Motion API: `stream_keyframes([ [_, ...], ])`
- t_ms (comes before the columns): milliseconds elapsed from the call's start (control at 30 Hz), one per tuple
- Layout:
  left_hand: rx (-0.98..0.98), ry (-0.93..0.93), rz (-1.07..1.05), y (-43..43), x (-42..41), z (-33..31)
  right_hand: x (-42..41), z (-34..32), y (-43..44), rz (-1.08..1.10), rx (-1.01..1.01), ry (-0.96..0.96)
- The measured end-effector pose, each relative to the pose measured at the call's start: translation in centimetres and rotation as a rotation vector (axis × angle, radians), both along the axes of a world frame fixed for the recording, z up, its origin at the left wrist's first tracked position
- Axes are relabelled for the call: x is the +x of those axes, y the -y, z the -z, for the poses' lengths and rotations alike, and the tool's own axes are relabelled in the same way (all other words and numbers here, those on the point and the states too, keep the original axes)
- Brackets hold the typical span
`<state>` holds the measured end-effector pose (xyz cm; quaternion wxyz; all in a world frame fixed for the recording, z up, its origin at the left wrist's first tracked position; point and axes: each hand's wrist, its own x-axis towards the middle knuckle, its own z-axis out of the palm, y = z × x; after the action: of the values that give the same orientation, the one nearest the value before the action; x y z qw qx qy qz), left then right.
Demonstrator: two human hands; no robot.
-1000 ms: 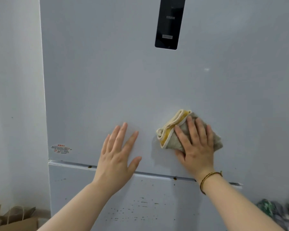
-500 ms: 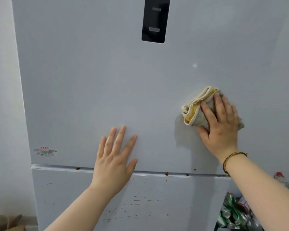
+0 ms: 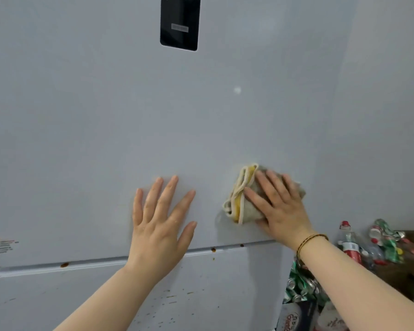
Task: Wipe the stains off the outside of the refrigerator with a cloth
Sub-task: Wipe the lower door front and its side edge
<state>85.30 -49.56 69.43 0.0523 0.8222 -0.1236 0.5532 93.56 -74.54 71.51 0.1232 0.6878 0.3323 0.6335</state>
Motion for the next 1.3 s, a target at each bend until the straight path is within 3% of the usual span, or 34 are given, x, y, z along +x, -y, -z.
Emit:
stream_keyframes([
  [100,0.014,0.02,-0.001,1.2,0.5,-0.4,0.2,-3.2,0.8,0.027,0.316,-0.07],
  [267,0.034,0.065,0.084,3.6,1.3,-1.9,1.1,-2.0,-0.3,-0.037,0.555,-0.111],
  [333,0.013,0.074,0.08,4.8,1.8,-2.3,1.4,0.8,0.4,-0.066,0.505,-0.125],
  [467,0.108,0.101,0.037,8.2,2.9,-3.3,2.0,6.4,4.4,-0.139,0.113,-0.091],
  [533,0.103,0.132,0.038,10.3,3.6,-4.5,2.5,6.6,6.6,-0.24,0.11,-0.122],
  [733,-0.068,0.202,-0.039,15.2,4.9,-8.8,3.9,0.4,10.6,-0.769,0.461,-0.378],
  [933,-0.128,0.229,-0.193,17.2,6.5,-15.1,6.1,-8.1,11.5,-1.248,1.017,-0.936],
  [1033,-0.254,0.217,-0.148,18.2,6.9,-18.2,8.2,-12.8,11.2,-1.424,1.195,-1.031],
  [1133,-0.255,0.218,-0.186,18.5,7.2,-18.0,9.4,-15.6,10.2,-1.559,1.178,-1.055],
  [1300,-0.356,0.235,-0.249,20.1,7.1,-19.8,10.3,-21.0,9.5,-1.617,1.002,-0.886],
])
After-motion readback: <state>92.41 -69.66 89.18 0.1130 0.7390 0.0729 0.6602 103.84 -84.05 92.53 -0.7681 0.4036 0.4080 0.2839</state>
